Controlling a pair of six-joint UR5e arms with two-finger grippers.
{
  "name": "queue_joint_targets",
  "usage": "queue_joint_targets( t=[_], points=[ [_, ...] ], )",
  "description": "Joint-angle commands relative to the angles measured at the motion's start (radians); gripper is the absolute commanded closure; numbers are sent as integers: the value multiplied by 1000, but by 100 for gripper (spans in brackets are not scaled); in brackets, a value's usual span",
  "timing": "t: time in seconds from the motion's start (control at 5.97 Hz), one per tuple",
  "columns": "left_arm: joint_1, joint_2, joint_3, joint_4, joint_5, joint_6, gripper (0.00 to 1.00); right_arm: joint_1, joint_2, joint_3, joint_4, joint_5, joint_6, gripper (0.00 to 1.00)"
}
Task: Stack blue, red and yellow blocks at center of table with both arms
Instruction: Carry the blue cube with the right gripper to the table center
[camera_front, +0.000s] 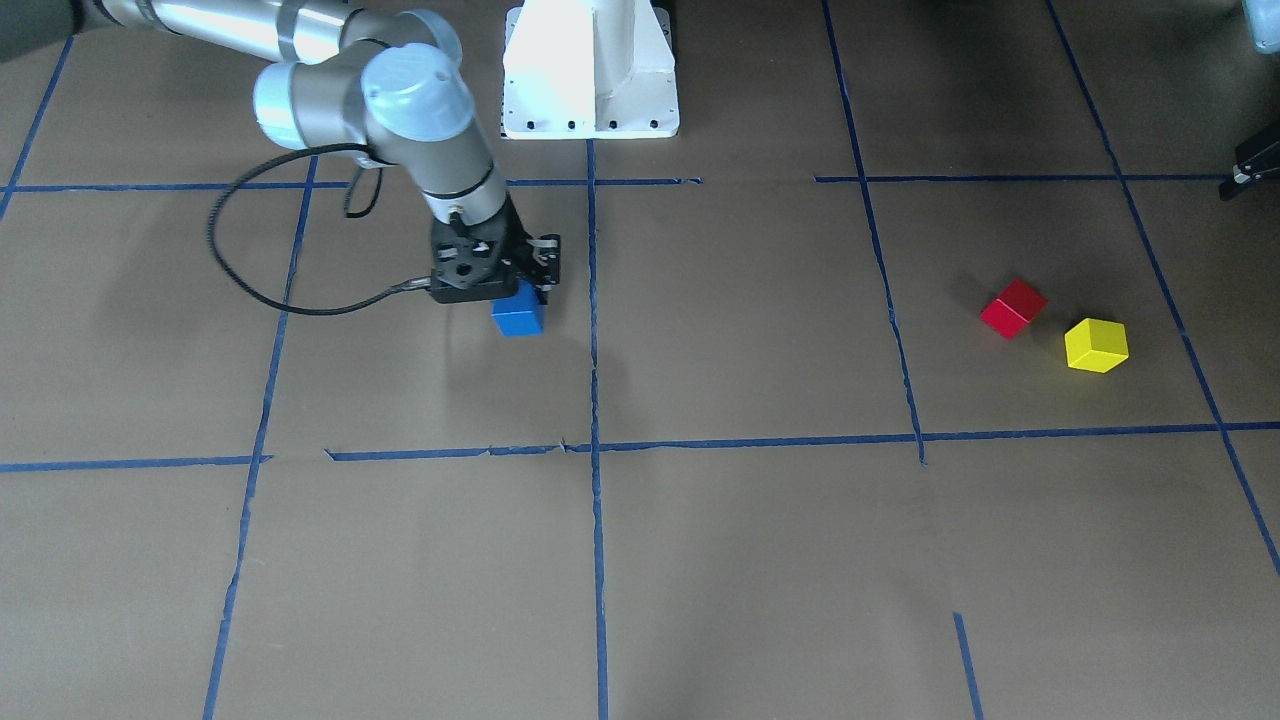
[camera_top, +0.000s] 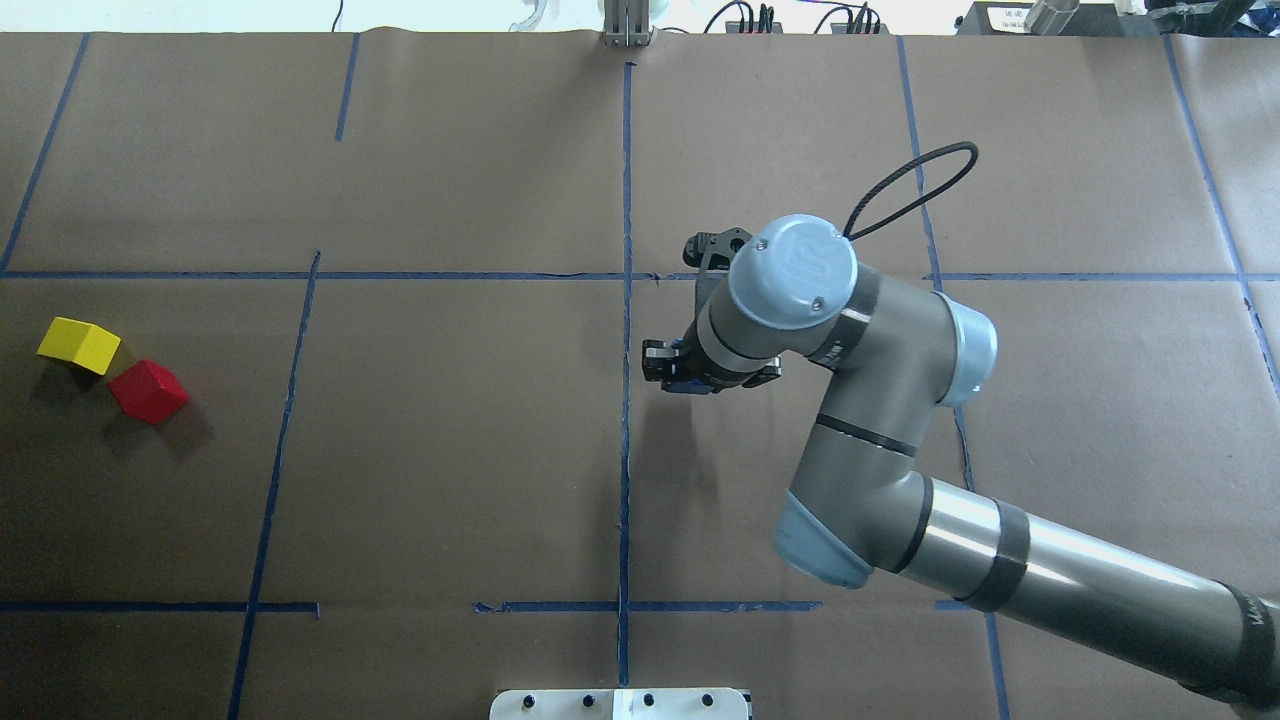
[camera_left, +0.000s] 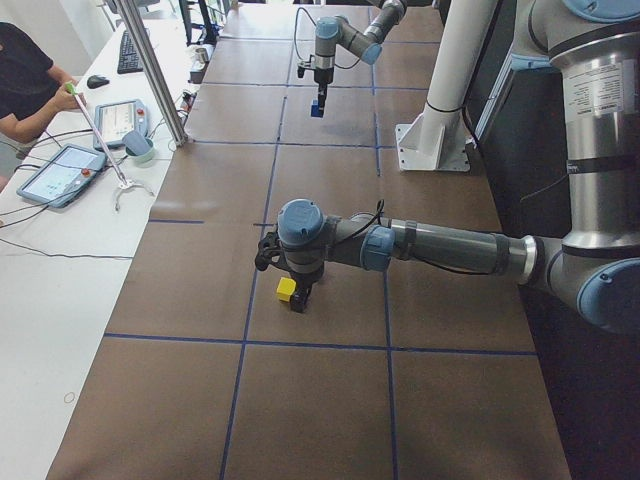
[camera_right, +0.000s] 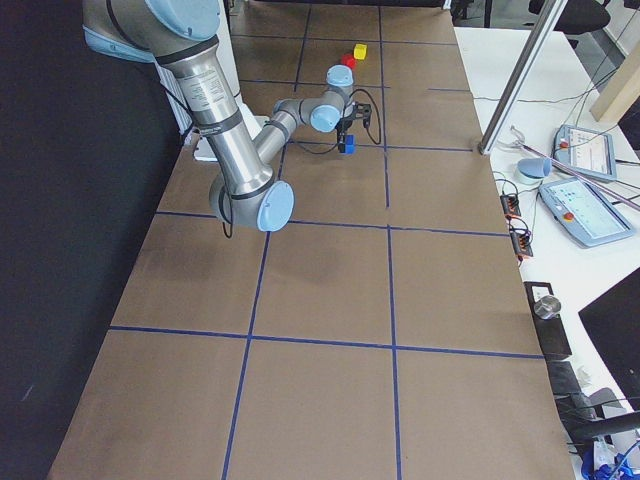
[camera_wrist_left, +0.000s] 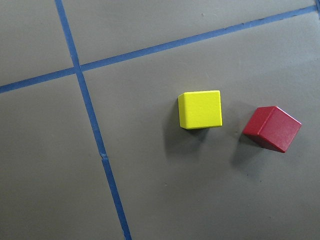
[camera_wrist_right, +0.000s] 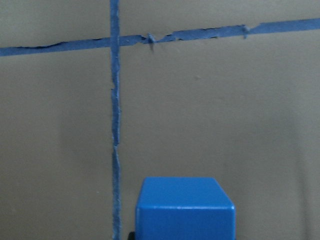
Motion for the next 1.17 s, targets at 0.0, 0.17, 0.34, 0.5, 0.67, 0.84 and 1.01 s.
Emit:
queue_joint_targets(
  t=[0.0,0.17,0.34,0.5,0.67,0.84,1.01],
  points=[
    [0,0,-2,0,-1,0,0,-16,102,-113,-5,-11,37,100],
    [0,0,-2,1,-1,0,0,-28,121,-150,-6,-11,38,100],
    [-1,0,-5,0,-10,-2,0,-33,155,-192,-8,-11,37,99],
    [-1,0,-5,1,-32,-2,0,-46,155,-200,-6,-11,37,97],
    [-1,0,-5,2,-32,-2,0,-53,159,-211,-8,-12,29,73],
    [-1,0,-5,2,-32,-2,0,-69,163,-227,-9,-47,22,1],
    [-1,0,-5,2,-32,-2,0,-94,164,-226,-17,-96,15,0]
  ],
)
